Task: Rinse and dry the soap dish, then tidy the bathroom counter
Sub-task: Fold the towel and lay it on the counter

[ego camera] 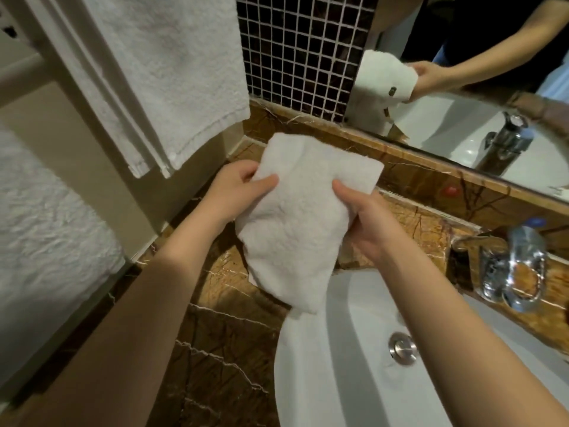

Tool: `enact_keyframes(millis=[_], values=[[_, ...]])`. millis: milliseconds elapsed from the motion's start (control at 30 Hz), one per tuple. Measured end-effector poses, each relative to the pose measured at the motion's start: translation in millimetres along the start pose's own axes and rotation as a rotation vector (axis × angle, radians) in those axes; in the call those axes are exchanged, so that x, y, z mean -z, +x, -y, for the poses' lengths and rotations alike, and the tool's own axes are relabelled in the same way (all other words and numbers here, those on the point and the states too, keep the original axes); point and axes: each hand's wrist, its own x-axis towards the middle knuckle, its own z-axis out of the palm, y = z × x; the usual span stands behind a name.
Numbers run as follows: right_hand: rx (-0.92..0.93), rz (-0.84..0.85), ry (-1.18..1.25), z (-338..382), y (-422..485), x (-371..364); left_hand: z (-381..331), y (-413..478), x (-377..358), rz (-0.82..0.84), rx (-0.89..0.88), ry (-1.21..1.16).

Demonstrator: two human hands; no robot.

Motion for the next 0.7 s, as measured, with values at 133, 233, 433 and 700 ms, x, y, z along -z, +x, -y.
enact_keyframes(millis=[133,233,433,700], values=[[0.258,-0.072,-0.138,48,-3,-14,-43,3,-4,-0.185,-0.221,-0.039],[0.475,-0.054,-0.06,88,-13,-29,-85,1,5,-0.255,-0.379,-0.249],[0.423,-0.024,-0.083,60,-26,-36,-80,-9,25,-0.243,-0.357,-0.327],[-0.095,-0.277,-0.4,-71,-19,1,70,-32,-11,-0.101,0.193,0.107]])
